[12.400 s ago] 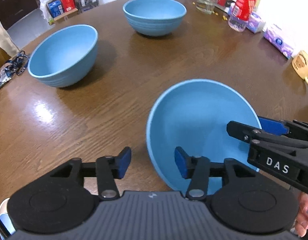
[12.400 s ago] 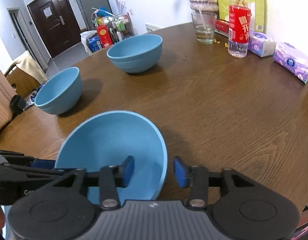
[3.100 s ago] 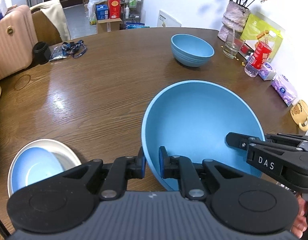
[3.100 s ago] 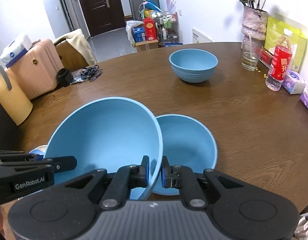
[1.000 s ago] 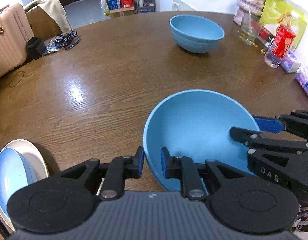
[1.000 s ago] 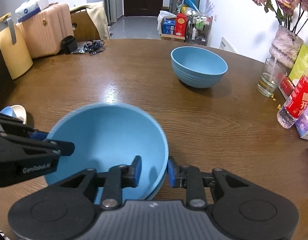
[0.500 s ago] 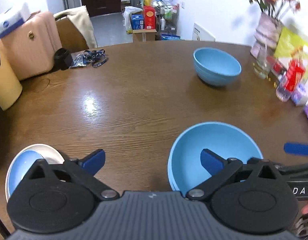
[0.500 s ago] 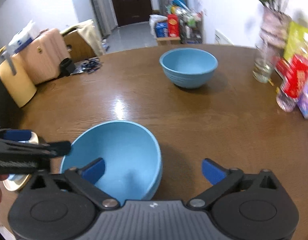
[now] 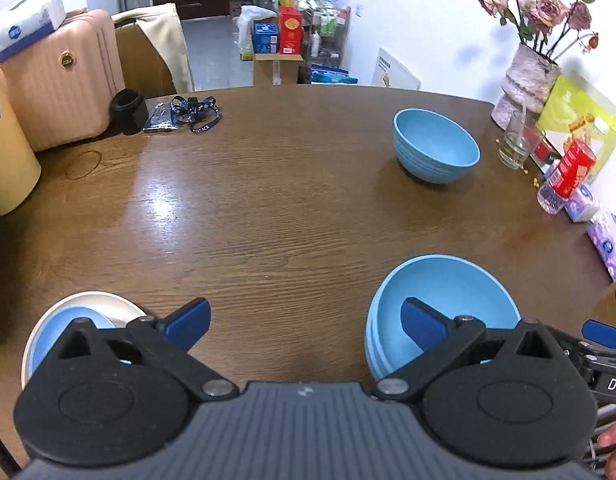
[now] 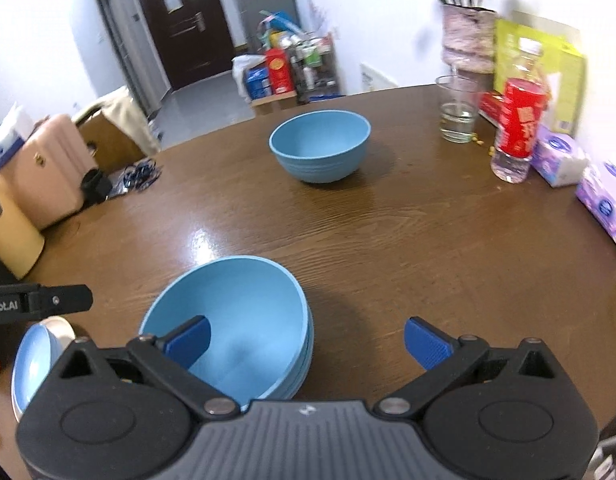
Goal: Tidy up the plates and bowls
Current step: 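Withdraw both tools upward from the stacked bowls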
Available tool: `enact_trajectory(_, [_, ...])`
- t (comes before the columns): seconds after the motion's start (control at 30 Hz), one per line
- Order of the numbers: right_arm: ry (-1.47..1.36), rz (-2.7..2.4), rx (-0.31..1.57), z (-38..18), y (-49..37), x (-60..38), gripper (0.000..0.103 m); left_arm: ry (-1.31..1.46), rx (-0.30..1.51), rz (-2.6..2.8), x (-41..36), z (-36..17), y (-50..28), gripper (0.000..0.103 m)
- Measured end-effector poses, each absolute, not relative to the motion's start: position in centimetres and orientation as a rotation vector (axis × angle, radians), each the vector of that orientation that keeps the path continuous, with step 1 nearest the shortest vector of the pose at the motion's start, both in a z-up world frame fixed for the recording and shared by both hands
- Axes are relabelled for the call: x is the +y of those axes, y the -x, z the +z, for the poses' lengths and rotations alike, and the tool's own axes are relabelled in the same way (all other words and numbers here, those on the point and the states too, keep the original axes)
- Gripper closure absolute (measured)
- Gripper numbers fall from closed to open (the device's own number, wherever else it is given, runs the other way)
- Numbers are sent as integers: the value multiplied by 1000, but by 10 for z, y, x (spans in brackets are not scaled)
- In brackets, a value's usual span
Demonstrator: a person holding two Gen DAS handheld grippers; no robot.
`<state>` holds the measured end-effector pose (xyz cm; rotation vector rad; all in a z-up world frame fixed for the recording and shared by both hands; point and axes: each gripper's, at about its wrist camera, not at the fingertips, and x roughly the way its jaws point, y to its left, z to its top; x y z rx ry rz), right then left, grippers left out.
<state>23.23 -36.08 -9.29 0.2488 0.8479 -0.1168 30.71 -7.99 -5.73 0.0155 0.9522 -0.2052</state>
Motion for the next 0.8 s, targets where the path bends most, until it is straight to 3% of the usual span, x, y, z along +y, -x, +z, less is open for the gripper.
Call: enact_trajectory(0.8, [-400,-296,780,-87,-184,-303,0,-91,908,-339,-21,-38,-292,0])
